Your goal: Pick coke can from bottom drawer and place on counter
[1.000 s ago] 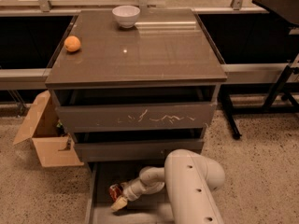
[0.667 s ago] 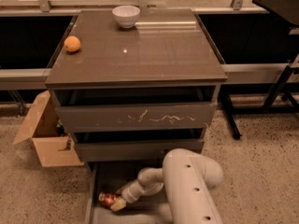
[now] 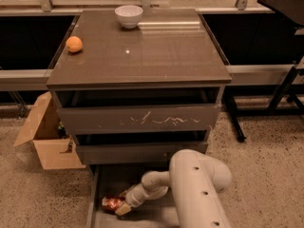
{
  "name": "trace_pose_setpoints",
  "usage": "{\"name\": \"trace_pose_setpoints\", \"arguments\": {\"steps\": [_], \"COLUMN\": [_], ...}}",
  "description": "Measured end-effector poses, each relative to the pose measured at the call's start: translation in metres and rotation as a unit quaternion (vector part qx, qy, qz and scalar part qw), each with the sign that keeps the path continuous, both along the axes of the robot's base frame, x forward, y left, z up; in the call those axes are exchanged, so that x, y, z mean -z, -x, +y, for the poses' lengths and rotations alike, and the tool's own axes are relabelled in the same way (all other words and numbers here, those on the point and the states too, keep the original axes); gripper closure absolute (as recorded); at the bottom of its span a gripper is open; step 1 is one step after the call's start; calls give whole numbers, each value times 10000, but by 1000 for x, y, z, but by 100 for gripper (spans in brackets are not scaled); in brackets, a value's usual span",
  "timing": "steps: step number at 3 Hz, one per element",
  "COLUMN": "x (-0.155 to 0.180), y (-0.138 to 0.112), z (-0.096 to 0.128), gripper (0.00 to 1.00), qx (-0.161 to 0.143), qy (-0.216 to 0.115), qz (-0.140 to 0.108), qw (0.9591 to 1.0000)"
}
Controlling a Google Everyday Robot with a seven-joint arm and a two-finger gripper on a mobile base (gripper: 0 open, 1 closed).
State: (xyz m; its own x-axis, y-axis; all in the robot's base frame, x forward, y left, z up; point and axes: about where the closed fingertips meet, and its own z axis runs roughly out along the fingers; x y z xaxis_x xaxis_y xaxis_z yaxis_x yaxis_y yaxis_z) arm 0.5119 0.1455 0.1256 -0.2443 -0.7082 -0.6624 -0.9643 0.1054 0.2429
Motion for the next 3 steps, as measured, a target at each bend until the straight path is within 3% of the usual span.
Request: {"name": "trace_pose_setpoints", "arguments": {"steps": [1,2,3], "x": [-11,-31,-35], "y": [15,23,29], "z": [-22,-50,-59], "gripper": [100,100,100], "qx": [-315,-670,-796], "qy": [9,-206,-289], "qz": [-285,-539,-564], "qw": [9991,9961,9948]}}
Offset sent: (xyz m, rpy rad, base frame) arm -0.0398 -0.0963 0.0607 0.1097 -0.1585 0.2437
